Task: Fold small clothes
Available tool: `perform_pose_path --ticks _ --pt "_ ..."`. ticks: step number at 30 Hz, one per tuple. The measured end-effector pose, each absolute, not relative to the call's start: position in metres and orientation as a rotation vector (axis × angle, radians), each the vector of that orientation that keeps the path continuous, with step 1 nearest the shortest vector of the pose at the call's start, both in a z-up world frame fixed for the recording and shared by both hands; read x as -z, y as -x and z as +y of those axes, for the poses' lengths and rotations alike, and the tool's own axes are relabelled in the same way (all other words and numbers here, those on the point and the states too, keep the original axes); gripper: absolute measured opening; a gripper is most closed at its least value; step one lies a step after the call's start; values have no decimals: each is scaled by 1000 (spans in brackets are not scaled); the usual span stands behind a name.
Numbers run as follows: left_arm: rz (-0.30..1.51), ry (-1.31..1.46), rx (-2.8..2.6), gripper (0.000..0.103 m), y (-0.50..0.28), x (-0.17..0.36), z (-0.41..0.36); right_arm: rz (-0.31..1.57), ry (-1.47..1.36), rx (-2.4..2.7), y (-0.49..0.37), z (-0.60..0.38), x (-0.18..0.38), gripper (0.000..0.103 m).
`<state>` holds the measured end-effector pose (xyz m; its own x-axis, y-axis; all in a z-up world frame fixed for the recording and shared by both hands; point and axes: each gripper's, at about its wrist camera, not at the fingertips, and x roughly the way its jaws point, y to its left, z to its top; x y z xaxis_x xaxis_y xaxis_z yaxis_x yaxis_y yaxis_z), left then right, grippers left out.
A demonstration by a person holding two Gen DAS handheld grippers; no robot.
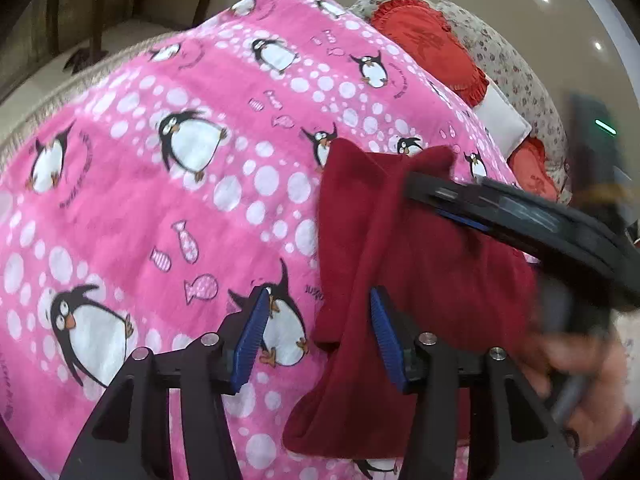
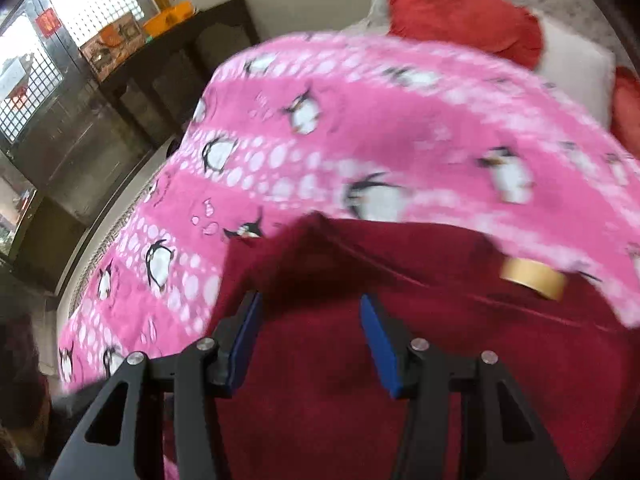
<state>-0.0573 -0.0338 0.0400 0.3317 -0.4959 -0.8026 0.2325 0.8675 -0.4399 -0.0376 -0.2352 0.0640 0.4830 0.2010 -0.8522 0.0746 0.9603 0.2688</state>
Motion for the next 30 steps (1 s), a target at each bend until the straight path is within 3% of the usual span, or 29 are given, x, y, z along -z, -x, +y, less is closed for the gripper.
perform_pose_path --ticks 5,9,13,17,19,20,22,23,27,30 --pt "1150 300 497 36 58 -34 -26 1163 -242 -31 3 -216 -41 57" --pt "1154 328 500 40 57 -28 -23 1164 -267 -49 4 -205 -55 75" --pt "1147 330 501 40 58 -28 -23 1221 -162 -27 -5 -180 -44 81" --pt "1152 331 499 40 58 -29 -22 1252 -53 -11 -13 -158 -27 102" --pt "1152 328 497 40 58 -29 -23 1255 -7 -5 -15 -151 -23 102" --pt "1151 325 497 40 58 -29 -23 1245 -5 1 -15 -151 -23 101" --pt "1149 319 496 40 58 -30 -24 1212 -26 13 -11 -157 -26 86" --pt "1149 315 492 41 57 -30 -24 1191 -29 29 -6 -162 -29 73" --pt "1143 300 496 44 60 -36 -29 1158 -157 -47 8 -190 -45 36" --pt "1109 264 545 44 68 -46 -39 1105 -314 -93 24 -217 -64 24"
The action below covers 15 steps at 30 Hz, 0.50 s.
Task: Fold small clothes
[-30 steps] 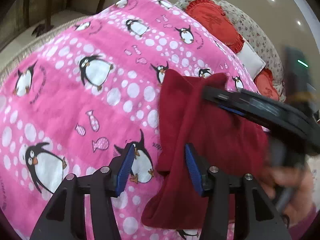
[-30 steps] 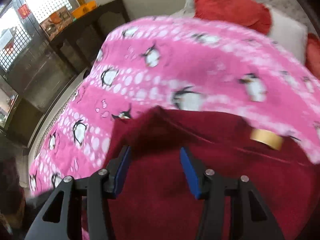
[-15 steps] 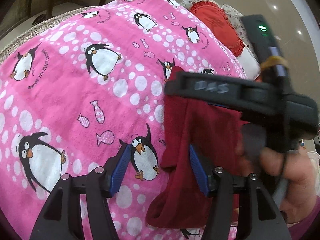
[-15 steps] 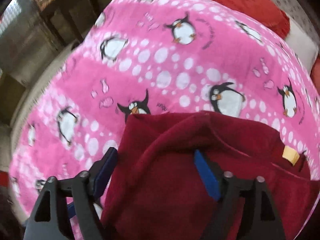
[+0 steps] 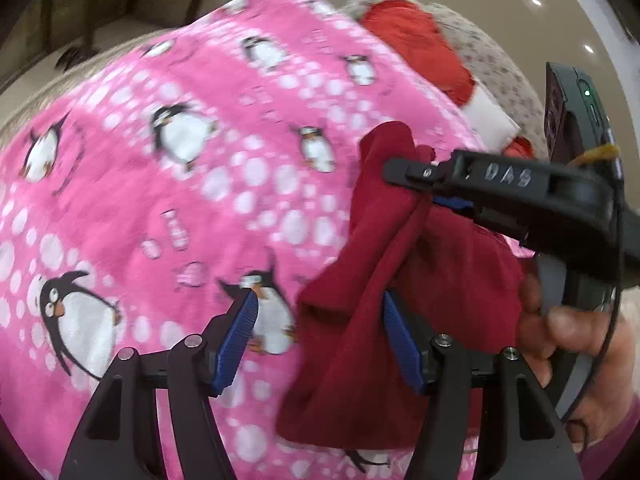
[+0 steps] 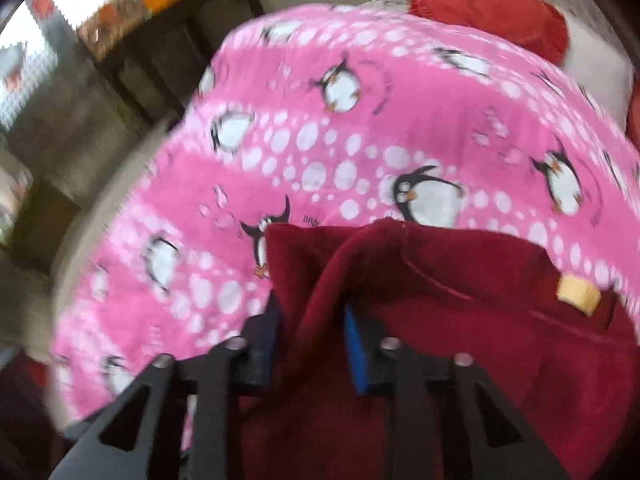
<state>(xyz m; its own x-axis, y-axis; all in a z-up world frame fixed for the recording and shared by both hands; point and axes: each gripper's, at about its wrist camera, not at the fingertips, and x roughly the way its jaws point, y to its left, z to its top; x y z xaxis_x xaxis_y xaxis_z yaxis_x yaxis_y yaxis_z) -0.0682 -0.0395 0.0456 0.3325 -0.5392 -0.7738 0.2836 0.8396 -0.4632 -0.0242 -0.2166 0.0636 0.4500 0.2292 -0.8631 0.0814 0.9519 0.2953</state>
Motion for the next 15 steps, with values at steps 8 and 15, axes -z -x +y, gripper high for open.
perform_pose_path --ticks 8,15 --pt "1155 194 600 34 77 -41 -71 1051 -454 -115 56 -254 -84 21" --pt "1148 186 586 22 81 -43 -68 1054 -411 -132 53 -247 -83 21"
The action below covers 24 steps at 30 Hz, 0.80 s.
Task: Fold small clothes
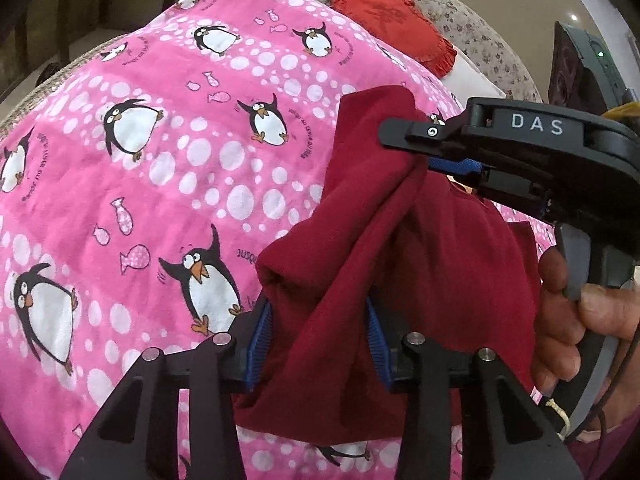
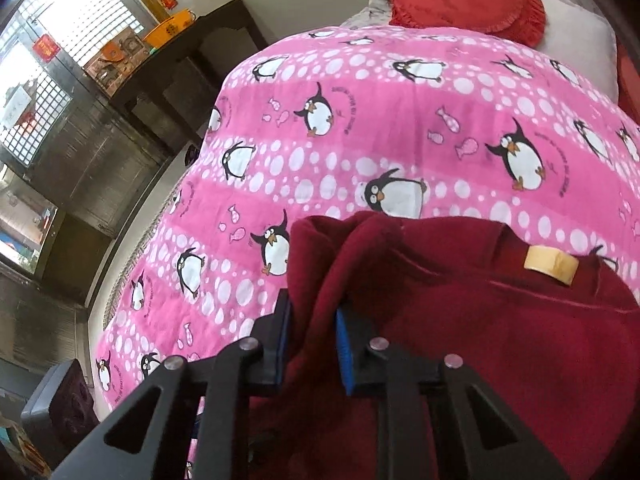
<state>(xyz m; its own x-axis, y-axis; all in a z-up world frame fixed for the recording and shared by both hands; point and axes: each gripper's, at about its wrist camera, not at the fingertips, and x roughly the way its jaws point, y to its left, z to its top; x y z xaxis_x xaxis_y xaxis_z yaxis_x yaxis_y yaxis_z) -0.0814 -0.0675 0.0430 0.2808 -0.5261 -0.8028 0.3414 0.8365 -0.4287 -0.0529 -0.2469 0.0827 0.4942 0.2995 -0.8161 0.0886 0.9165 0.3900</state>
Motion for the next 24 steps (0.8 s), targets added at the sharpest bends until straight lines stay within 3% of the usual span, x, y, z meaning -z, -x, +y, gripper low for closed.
perform_pose_path --ticks 8,13,20,22,24 --pt "1152 184 572 22 81 -38 -68 1083 -418 -114 44 -242 -74 24" --pt "1163 213 569 22 80 -32 -64 1148 -289 -101 24 -217 -70 35" --pt "1168 249 570 22 80 -26 -57 1249 -111 -44 -6 -181 -49 59" --pt "1170 263 567 22 80 -24 -55 1252 -72 -42 -8 -177 -44 58" --pt "1172 270 563 22 80 -25 -54 1218 -96 -45 -6 -180 -46 49"
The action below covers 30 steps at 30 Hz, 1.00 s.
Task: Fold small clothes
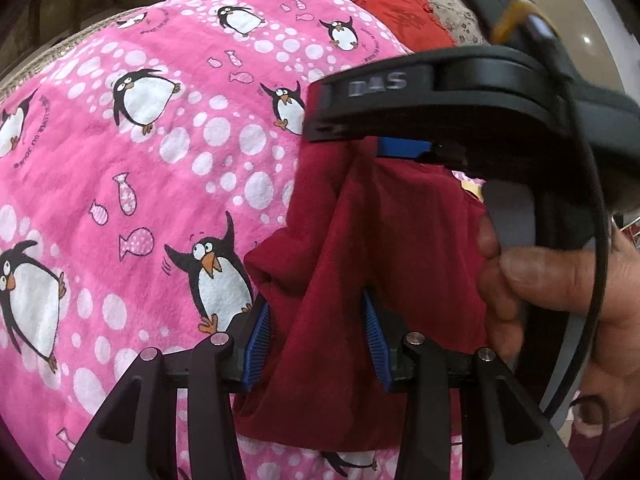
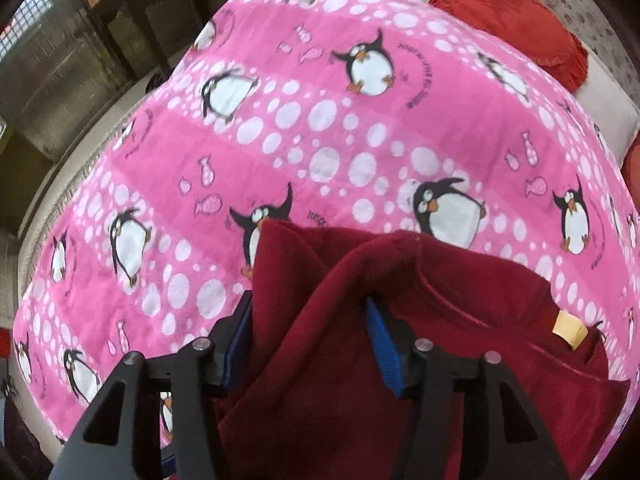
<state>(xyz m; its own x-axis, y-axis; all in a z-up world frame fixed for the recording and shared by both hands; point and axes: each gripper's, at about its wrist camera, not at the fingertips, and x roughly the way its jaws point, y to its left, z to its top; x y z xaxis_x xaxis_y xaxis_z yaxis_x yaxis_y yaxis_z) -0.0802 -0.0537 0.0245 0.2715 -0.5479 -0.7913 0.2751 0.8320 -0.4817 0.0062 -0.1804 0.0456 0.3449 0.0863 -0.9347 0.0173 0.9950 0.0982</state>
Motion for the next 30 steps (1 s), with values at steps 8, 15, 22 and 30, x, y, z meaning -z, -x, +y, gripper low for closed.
perform_pose_path --ticks 8,15,22,30 --pt "1132 194 590 0 96 -47 -66 1087 -297 -129 32 -227 -80 22" --pt "1051 92 729 0 128 -104 -105 955 -491 -170 76 -292 -120 21" --pt "1000 -64 908 0 173 -139 -185 834 -625 -125 140 -375 -150 19" --pt "1082 -174 1025 0 216 -98 -268 834 -724 71 218 -462 -113 19"
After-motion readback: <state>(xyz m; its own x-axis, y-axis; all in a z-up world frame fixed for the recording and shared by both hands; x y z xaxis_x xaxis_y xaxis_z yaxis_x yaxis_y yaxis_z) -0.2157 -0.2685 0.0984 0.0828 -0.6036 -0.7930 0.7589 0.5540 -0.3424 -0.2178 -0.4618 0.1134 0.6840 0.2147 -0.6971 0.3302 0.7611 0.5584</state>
